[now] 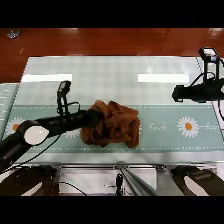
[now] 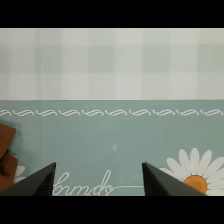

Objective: Fold the shirts.

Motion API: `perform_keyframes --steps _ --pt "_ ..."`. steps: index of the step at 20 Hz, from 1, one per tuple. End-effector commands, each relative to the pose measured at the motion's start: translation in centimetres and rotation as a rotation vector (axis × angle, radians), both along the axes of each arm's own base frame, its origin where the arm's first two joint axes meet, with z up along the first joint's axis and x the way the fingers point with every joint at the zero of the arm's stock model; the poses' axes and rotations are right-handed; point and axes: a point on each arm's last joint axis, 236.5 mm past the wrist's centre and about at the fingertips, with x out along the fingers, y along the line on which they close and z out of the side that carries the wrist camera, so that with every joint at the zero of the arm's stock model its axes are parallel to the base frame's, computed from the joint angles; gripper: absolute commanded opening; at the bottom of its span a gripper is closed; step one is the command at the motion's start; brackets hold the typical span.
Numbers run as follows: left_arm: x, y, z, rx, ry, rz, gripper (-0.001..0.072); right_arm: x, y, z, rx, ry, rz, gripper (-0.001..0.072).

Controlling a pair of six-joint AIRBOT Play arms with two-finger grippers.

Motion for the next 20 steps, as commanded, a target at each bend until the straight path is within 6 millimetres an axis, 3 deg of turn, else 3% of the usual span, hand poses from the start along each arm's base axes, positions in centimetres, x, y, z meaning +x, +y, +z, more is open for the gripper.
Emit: perform_keyframes --steps 1,3,5,8,9,10,11,14,15,17,20 --pt "-2.5 2.9 -5.6 0.118 0.145 -0.025 0.0702 0.1 -0.1 -0.9 -0.011 0.03 -0.002 0.0621" --pt "-0.8 6.5 -4.3 0.217 0.153 -0.026 0.0702 0.5 -2.3 -1.8 -0.037 0.071 -0.026 0.0622" --pt "2.2 13.3 -1.2 0.339 0.152 0.078 0.0701 0.6 -6.7 -1.2 -0.026 0.077 -0.137 0.0625" --pt "5.7 24.1 3.4 0.406 0.128 0.364 0.0701 -2.2 -14.9 -1.9 0.051 0.102 -0.418 0.0623" --pt "5.8 25.6 3.4 0.327 0.164 0.449 0.0701 -3.4 -15.8 -3.2 0.127 0.115 -0.494 0.0622" --pt "5.4 24.8 2.7 0.182 0.231 0.485 0.07 -4.2 -15.5 -4.7 0.209 0.126 -0.524 0.0622" --pt "5.0 22.8 1.5 0.055 0.275 0.458 0.07 -4.9 -14.0 -6.5 0.3 0.141 -0.518 0.0622" --pt "2.0 13.8 -1.8 -0.254 0.369 0.186 0.0698 -7.0 -6.5 -11.2 0.545 0.236 -0.392 0.0622" --pt "1.0 11.4 -2.2 -0.306 0.359 0.079 0.0699 -8.0 -4.1 -12.3 0.594 0.274 -0.324 0.0622" --pt "0.3 7.4 -2.6 -0.36 0.314 -0.079 0.0699 -10.0 -1.4 -14.1 0.6 0.349 -0.231 0.0622" --pt "1.6 4.1 -4.9 -0.319 0.328 -0.103 0.0698 -12.5 1.6 -15.3 0.586 0.452 -0.133 0.0622"
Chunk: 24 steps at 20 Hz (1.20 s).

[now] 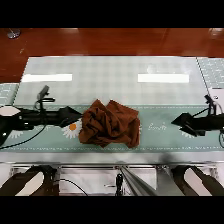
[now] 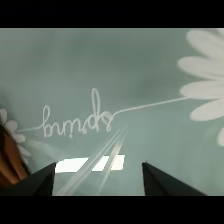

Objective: Fold the shirts.

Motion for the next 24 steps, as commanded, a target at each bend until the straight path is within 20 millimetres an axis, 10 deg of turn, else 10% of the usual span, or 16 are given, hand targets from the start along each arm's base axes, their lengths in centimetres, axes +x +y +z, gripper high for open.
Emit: perform_keyframes --steps 1,2,3,7,20,22,24 --pt "1.0 -4.5 -1.5 -0.049 -0.034 -0.068 0.066 -3.1 4.5 -1.3 0.084 0.062 0.144 0.0622" --pt "1.1 -5.3 -1.5 -0.051 -0.037 -0.108 0.0138 -3.7 5.4 -1.3 0.089 0.076 0.182 0.0622" --pt "1.7 -5.7 -1.3 -0.053 -0.069 -0.135 0.0032 -4.3 6.4 -1.4 0.094 0.095 0.216 0.0622" --pt "4.6 -4.8 0.7 -0.062 -0.126 -0.101 0.0031 -6.7 10.7 -1.9 0.101 0.131 0.365 0.0622" --pt "4.3 -4.5 0.8 -0.065 -0.121 -0.117 0.0032 -1.0 22.4 -4.0 0.241 0.006 0.285 0.0593" --pt "4.2 -4.6 0.8 -0.068 -0.119 -0.122 0.0032 0.0 23.0 -3.3 0.247 -0.017 0.3 0.0149" --pt "4.2 -4.5 1.2 -0.074 -0.124 -0.123 0.0031 1.3 23.3 -1.6 0.246 -0.077 0.357 0.0022"
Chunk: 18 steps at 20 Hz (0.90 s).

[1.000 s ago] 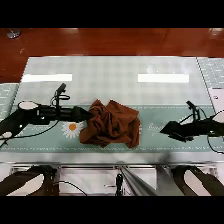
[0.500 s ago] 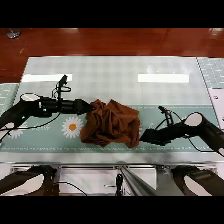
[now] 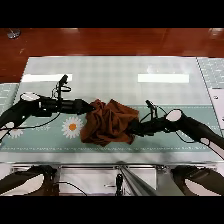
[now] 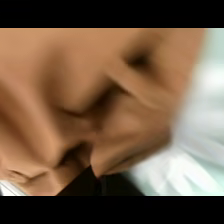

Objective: Fold the shirts.

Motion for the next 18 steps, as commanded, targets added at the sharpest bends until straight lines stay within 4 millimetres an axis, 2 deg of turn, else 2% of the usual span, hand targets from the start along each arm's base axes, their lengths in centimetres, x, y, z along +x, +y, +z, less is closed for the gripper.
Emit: perform_keyframes --steps 1,2,3,5,6,7,8,9,10,11,12,13,15,17,18 --pt "0.2 0.3 1.2 -0.023 -0.008 0.003 0.0032 2.6 0.9 3.1 0.017 -0.096 0.069 0.0022" --pt "0.9 0.6 3.2 -0.067 -0.028 0.021 0.0032 3.9 0.8 5.3 0.013 -0.152 0.116 0.0021" --pt "2.1 1.0 6.0 -0.12 -0.08 0.057 0.0031 5.8 0.2 8.2 -0.009 -0.222 0.146 0.0021" --pt "5.9 3.1 14.4 -0.206 -0.278 0.172 0.003 11.7 -2.6 16.8 -0.109 -0.438 0.118 0.0021" --pt "7.6 4.6 19.3 -0.214 -0.4 0.225 0.003 14.8 -4.6 22.8 -0.162 -0.577 0.064 0.0021" --pt "8.7 5.9 23.8 -0.202 -0.502 0.277 0.003 16.9 -6.5 29.5 -0.196 -0.725 0.013 0.0021" --pt "9.3 7.4 28.4 -0.167 -0.606 0.331 0.003 17.7 -8.0 35.6 -0.221 -0.865 -0.028 0.0021" --pt "9.4 8.7 32.2 -0.113 -0.696 0.377 0.003 17.3 -9.5 41.6 -0.246 -0.997 -0.066 0.0021" --pt "9.1 10.1 35.8 -0.037 -0.781 0.426 0.003 16.0 -10.6 46.3 -0.27 -1.096 -0.087 0.0021" --pt "8.2 11.2 38.6 0.044 -0.853 0.465 0.003 14.1 -11.6 50.1 -0.296 -1.181 -0.1 0.0021" --pt "7.1 12.3 41.1 0.129 -0.918 0.504 0.003 12.1 -12.4 53.0 -0.314 -1.251 -0.112 0.0021" --pt "5.6 13.4 43.5 0.203 -0.979 0.555 0.003 10.0 -12.7 55.0 -0.316 -1.313 -0.12 0.0021" --pt "1.8 14.9 47.4 0.303 -1.097 0.639 0.003 5.7 -13.9 57.0 -0.341 -1.382 -0.133 0.0021" --pt "-2.5 15.9 49.6 0.391 -1.194 0.695 0.0031 1.9 -15.0 58.2 -0.362 -1.434 -0.155 0.0021" --pt "-4.3 15.9 49.7 0.426 -1.213 0.694 0.0031 0.3 -15.5 58.5 -0.371 -1.456 -0.168 0.0021"
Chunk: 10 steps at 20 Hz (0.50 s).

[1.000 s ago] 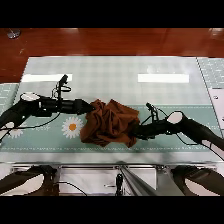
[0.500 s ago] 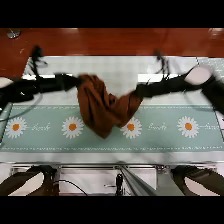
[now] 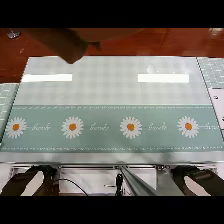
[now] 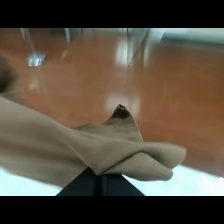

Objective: Fold the shirts.

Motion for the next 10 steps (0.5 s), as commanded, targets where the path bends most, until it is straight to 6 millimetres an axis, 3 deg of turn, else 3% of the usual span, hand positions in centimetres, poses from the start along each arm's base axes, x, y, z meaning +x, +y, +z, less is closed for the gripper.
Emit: perform_keyframes --steps 1,4,8,10 --pt "-7.0 2.4 2.9 0.131 -0.098 0.181 0.0031 -6.8 -2.9 2.5 -0.031 -0.116 -0.076 0.0021" --pt "-10.2 0.9 -1.7 0.183 0.067 0.118 0.0031 -9.4 -3.3 1.4 -0.036 -0.107 -0.075 0.0021" --pt "-11.4 -0.6 -14.4 0.198 0.5 -0.024 0.0032 -8.5 -2.9 -4.7 -0.078 0.104 -0.056 0.0022" --pt "-11.3 -1.6 -21.2 0.143 0.688 -0.103 0.0032 -6.8 -2.7 -9.4 -0.107 0.249 -0.05 0.0022"
